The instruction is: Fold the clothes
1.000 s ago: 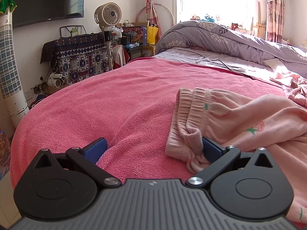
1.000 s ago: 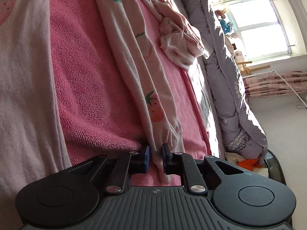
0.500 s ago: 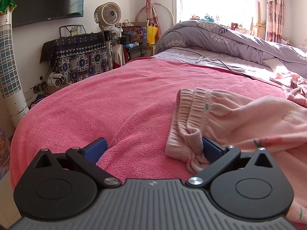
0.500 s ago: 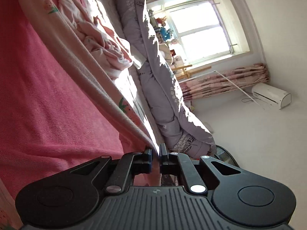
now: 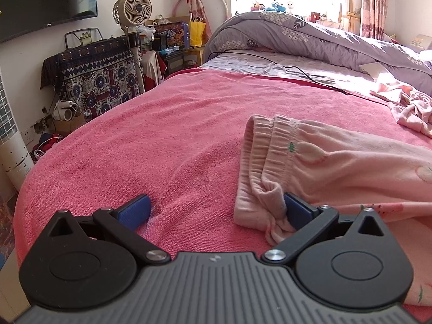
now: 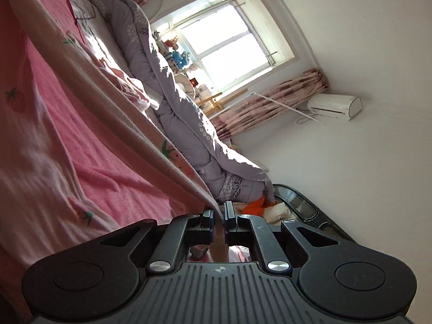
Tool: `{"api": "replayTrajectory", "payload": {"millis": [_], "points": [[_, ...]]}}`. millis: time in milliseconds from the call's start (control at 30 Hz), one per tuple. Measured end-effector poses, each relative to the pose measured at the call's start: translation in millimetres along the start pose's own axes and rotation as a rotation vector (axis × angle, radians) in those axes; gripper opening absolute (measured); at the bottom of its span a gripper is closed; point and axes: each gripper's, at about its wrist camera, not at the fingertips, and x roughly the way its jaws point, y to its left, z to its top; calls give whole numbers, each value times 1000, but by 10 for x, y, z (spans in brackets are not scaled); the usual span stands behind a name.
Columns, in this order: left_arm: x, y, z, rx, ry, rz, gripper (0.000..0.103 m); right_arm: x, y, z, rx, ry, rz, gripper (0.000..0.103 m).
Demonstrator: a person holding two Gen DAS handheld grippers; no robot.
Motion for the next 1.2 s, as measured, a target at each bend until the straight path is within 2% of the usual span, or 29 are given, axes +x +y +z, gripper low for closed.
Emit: {"api": "replayTrajectory", "payload": {"millis": [167,400,567,633,700,733,767,867,967,1033,1200], "points": [[4,-17,32,0,21,9,103,-175,303,-314,14,72,65,8],[11,-27,80,16,50,15,103,-354,84,-221,99,-15,6,8],[15,-16,69,12,45,6,103,-411,390,-534,108,118,170,10],[10,-2,65,8,41,2,103,-425,503,-580,61,129,175,15],[-1,16,59,7,37,-1,103,-456,440,-563,55,137,205,27],[-6,26,55,8,35,-6,103,-473,338,-542,94,153,211,45],[-9,43,50,7,32,-14,103,-500,231,-516,137,163,221,57],[-21,75,31,9,18,-30,103,-684,-127,-381,299,140,285,57],[-34,101,11,13,2,-44,103,-880,-207,6,341,25,394,57],[-42,119,-3,16,-8,-53,103,-993,-41,439,335,-114,501,57],[-74,181,-19,32,-32,-77,103,-1081,725,1567,316,-366,804,55]]}}
